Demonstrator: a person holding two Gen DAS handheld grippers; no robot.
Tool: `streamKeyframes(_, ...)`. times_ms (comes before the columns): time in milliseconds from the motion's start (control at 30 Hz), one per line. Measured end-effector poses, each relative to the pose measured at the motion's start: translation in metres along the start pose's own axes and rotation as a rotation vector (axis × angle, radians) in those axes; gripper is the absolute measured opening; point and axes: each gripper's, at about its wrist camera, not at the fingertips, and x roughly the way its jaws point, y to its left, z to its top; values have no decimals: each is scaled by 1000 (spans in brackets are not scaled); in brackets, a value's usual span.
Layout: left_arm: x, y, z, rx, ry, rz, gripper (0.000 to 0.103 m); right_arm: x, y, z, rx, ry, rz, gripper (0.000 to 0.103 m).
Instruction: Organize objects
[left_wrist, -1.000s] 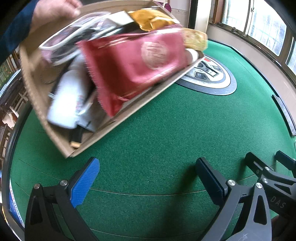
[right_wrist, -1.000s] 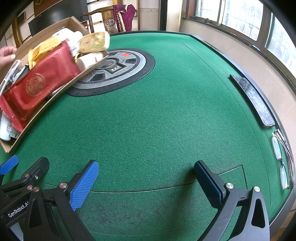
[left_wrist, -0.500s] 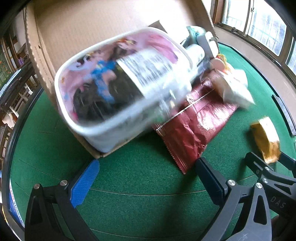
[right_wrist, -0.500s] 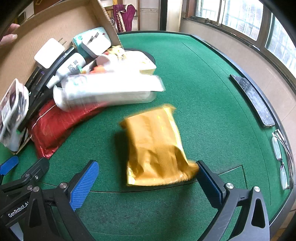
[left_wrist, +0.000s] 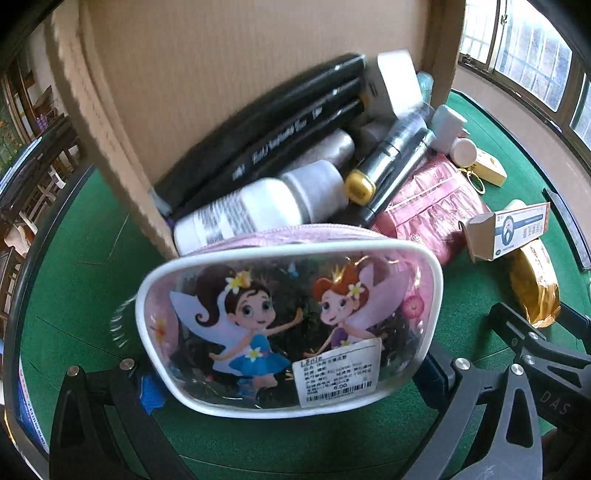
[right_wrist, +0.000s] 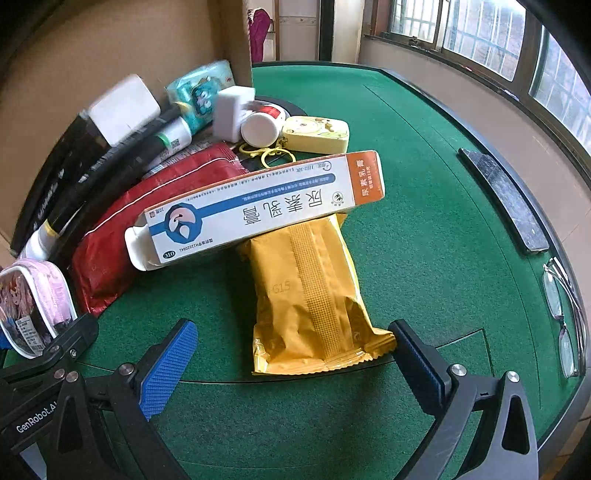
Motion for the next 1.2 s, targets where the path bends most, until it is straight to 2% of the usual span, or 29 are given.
streamKeyframes(1200, 2, 6, 7, 0, 0, 0, 103, -1, 0, 0, 0, -1, 0, 103)
